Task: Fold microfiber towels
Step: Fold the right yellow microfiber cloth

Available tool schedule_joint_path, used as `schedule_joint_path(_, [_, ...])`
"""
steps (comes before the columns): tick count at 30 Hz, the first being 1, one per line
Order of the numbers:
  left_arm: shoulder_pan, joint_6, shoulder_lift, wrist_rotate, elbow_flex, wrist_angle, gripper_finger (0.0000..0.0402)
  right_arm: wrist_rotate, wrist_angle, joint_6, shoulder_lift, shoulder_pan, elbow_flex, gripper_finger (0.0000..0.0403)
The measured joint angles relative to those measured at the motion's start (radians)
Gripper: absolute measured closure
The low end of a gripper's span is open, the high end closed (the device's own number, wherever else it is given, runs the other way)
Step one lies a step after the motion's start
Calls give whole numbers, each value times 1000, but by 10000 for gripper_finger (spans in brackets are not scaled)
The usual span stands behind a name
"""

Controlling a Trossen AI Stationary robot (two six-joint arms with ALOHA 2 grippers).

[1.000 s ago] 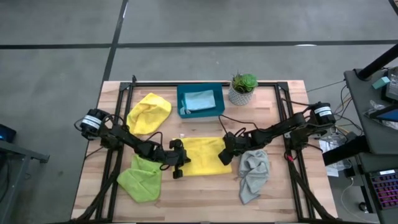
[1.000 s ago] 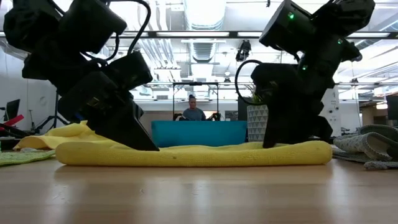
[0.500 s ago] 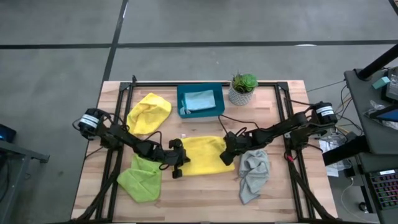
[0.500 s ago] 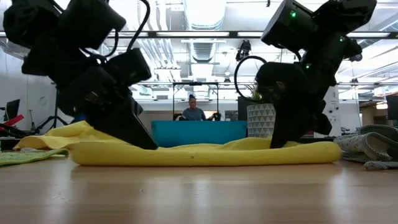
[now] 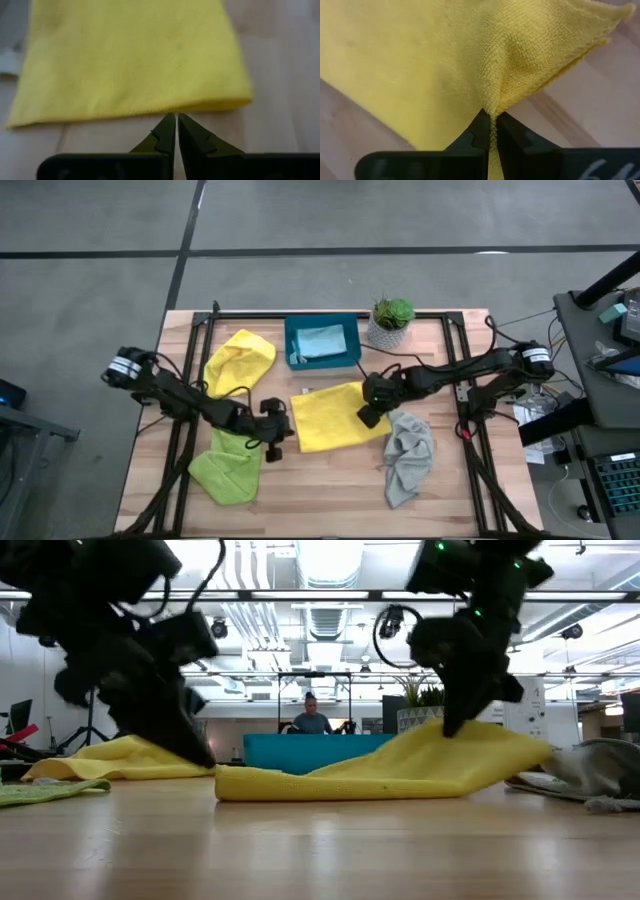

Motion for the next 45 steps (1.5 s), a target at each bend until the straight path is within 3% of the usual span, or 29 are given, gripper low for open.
schedule_joint_path(9, [1, -5, 140, -34, 11, 88, 395, -40, -21, -3, 94, -9, 156, 390])
schedule_joint_path(25, [2, 0, 137, -31, 9, 96, 395, -58, -5, -167, 441, -9, 516, 390])
schedule_joint_path(36, [2, 4, 138, -35, 7, 108, 395, -54, 56, -186, 503, -8, 567, 389])
schedule_joint_path(39, [2, 4, 138, -35, 7, 114, 395, -54, 53, -196, 515, -8, 567, 373])
schedule_joint_path(45, [2, 5, 138, -36, 7, 118, 395, -62, 92, -208, 527, -7, 566, 304])
